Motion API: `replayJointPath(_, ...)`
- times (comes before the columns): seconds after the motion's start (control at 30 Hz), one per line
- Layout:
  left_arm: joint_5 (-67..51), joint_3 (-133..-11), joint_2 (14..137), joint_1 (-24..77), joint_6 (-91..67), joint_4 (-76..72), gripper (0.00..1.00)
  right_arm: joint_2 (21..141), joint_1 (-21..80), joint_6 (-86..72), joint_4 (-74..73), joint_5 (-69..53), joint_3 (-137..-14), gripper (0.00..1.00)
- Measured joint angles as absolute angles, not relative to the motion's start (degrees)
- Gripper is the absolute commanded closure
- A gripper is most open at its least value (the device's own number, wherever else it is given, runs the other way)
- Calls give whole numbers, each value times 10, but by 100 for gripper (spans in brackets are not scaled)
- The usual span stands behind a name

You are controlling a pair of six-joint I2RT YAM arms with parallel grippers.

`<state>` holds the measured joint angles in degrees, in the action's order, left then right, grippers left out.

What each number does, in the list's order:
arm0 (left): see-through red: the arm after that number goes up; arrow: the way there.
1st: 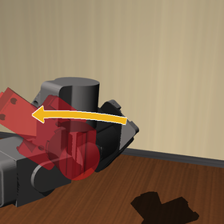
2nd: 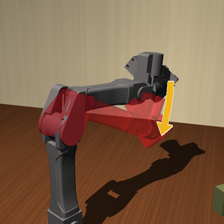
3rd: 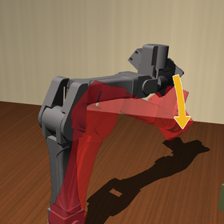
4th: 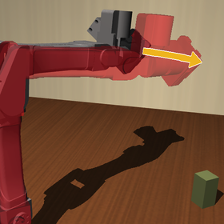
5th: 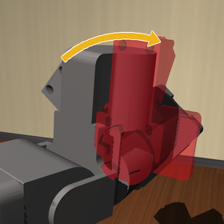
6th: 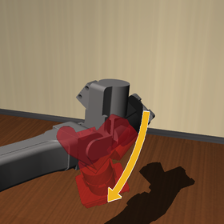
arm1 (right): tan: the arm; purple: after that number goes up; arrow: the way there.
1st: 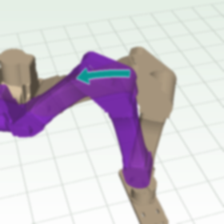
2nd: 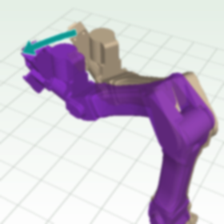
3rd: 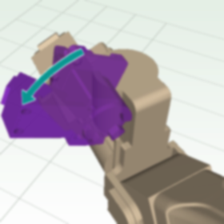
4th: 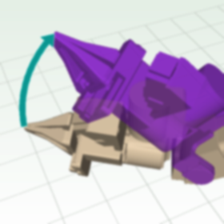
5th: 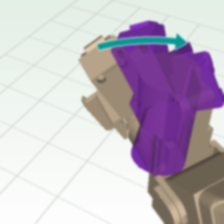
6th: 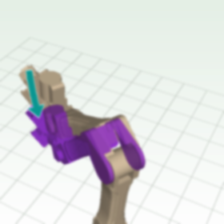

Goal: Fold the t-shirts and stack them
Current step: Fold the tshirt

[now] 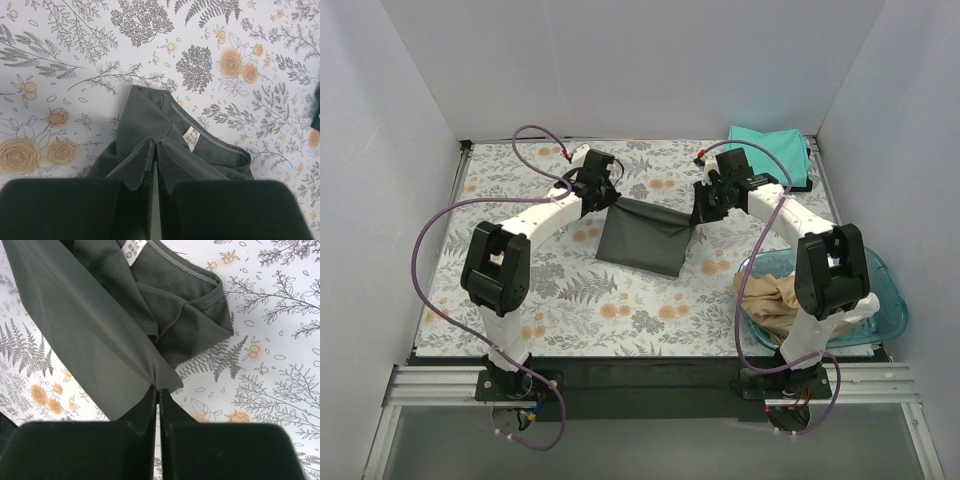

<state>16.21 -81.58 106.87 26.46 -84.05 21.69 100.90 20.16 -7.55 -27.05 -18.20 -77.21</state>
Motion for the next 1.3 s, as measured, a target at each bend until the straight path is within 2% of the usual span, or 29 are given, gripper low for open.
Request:
replayJointPath(0.13, 154, -834, 1104, 261, -835, 207, 99, 1045, 190, -73, -270, -187, -794, 99)
replayJointPath(0.2, 151, -845, 1124, 259, -833, 205, 91, 1065, 185, -72, -271, -192, -808, 96)
replayJointPath(0.23, 150, -851, 1134, 259, -832, 204, 72, 1075, 182, -71, -271, -194, -815, 93)
replayJointPath(0.3, 150, -863, 1151, 256, -827, 205, 47, 1093, 178, -70, -273, -194, -830, 66)
replayJointPath(0.33, 150, -868, 1158, 254, -825, 204, 13, 1105, 175, -68, -273, -194, -842, 57)
replayJointPath(0.37, 148, -873, 1164, 251, -821, 204, 11, 1112, 173, -64, -273, -194, -848, 4)
replayJointPath(0.63, 138, -874, 1145, 239, -825, 200, 9, 1102, 165, -57, -266, -203, -875, 2)
replayJointPath(0.97, 31, -659, 935, 241, -863, 110, 7, 886, 200, -124, -106, -344, -620, 2)
replayJointPath(1.13, -62, -589, 959, 241, -890, 34, 7, 919, 269, -165, -30, -393, -576, 2)
replayJointPath(1.3, -115, -554, 1000, 242, -910, 8, 6, 956, 277, -183, 19, -388, -546, 2)
